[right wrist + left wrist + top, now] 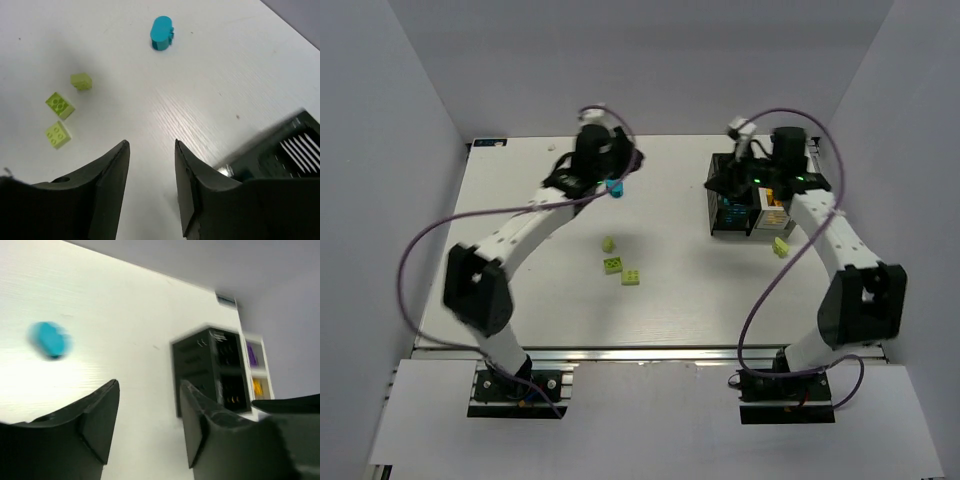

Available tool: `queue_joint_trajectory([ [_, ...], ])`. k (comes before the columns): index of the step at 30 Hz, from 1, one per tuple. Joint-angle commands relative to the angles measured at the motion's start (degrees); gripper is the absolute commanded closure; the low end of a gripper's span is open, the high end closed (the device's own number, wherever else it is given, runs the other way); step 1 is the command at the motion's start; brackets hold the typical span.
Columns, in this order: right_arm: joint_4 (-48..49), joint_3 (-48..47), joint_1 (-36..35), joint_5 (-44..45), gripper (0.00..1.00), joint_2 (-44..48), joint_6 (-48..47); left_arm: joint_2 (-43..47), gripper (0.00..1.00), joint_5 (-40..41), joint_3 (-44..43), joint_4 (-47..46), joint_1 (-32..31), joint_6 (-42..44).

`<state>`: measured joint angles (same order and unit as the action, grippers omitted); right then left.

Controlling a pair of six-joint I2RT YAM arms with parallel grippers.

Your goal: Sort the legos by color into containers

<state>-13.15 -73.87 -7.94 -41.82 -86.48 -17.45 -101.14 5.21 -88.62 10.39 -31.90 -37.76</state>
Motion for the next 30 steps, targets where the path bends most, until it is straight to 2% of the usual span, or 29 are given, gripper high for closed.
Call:
queue_joint_trajectory([
  [1,-9.2,-10.0,-8.2,12.1,0.53,-9.4,-2.8,16.6,0.36,4.2,12.8,2.3,4.7,1.1],
  [3,-13.5,-18.7,-13.0,16.2,0.46,-14.6,-1.4,22.0,0.23,5.2,18.3,5.1,7.1,0.3],
  [5,-16.2,-26.8,-15.9,21.2,0.43,-22.2,0.0,28.9,0.19,6.0,25.1,6.9,8.1,-1.1],
  [8,-17.9,-35.3,-21.0,26.5,0.34,-31.8,5.0,34.9,0.18,7.9,32.0,10.2,8.7,-4.1],
  [9,-18.3,-40.7,-23.2,27.9,0.27,-33.9,6.2,38.6,0.18,8.4,33.6,11.6,8.8,-6.1],
  [10,-18.0,-42.9,-24.3,32.0,0.24,-37.8,9.6,40.6,0.18,9.5,35.1,12.2,8.8,-7.2],
  [13,-15.5,-49.9,-27.6,36.3,0.11,-44.2,14.4,47.3,0.18,11.3,39.8,14.9,8.8,-11.1],
  [18,-8.3,-53.0,-29.9,39.6,0.11,-50.0,18.8,55.1,0.17,13.6,43.8,19.7,8.8,-15.3],
  [22,-3.9,-58.2,-29.9,41.6,0.11,-56.6,20.0,58.0,0.17,14.8,44.9,21.8,8.8,-17.0],
  [30,2.9,-61.8,-30.1,45.3,0.12,-62.4,19.2,57.3,0.16,16.1,43.0,23.6,8.8,-16.3],
])
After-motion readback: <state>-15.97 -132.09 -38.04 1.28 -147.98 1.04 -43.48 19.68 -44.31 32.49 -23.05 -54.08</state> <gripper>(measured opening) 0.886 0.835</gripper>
